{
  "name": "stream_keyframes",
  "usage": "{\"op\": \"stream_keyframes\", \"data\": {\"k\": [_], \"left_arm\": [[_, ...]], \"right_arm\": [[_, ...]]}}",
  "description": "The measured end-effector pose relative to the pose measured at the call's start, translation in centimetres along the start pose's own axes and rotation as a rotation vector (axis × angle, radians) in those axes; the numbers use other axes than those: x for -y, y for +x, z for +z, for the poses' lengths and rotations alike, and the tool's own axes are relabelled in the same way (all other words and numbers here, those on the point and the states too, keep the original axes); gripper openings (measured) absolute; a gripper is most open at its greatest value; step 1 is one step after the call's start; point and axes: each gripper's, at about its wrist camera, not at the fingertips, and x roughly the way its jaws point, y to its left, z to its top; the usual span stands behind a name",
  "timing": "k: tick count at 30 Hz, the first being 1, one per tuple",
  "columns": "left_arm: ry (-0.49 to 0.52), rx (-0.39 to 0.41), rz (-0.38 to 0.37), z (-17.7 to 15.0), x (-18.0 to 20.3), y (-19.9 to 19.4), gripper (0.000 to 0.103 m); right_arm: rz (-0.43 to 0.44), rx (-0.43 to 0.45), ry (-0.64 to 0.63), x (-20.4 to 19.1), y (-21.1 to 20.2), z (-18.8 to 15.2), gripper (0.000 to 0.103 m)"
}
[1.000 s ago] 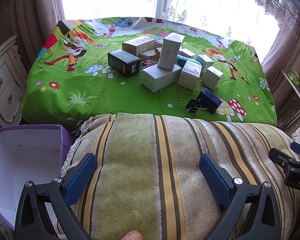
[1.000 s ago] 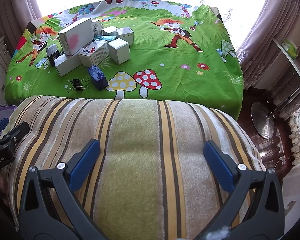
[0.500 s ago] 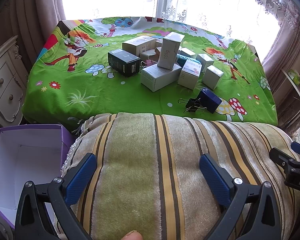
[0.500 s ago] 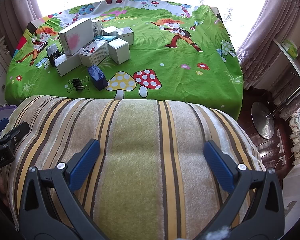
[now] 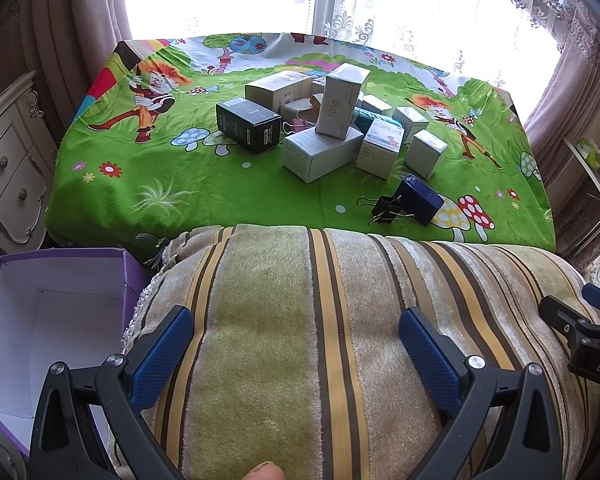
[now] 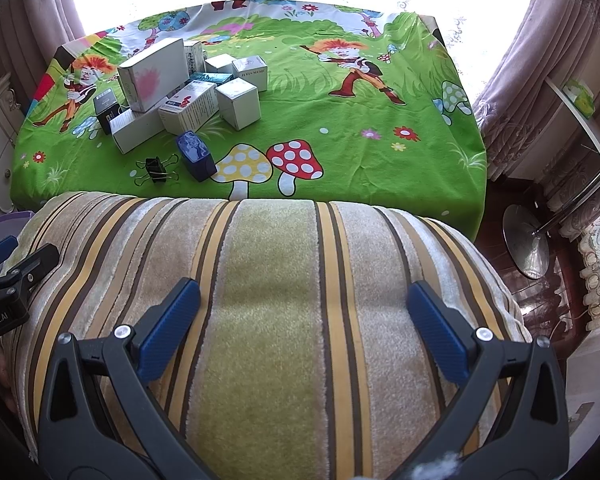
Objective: Organize rigid objects
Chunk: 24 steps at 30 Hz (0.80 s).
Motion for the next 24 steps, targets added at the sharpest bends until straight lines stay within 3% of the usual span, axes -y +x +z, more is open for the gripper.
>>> {"op": "stream_keyframes", "data": {"k": [9,15,24], "left_arm": [[-0.002,-0.006,0.007,-0.1,0.0,-0.1,0.103],[-0.016,-0.010,-0.006,0.1,-0.1,-0.2,0.103],[0.018,-0.004,0.036,0.9,0.8,-0.6,0.103]], "right_arm": [[-0.016,0.000,-0.015,-0.3,0.3,0.2,0.103],[0.018,-0.025,-0.014,0.1,0.6,0.6,0.103],[0.059,-0.025,-0.090,-0.4,0.9,1.5,0.103]]}}
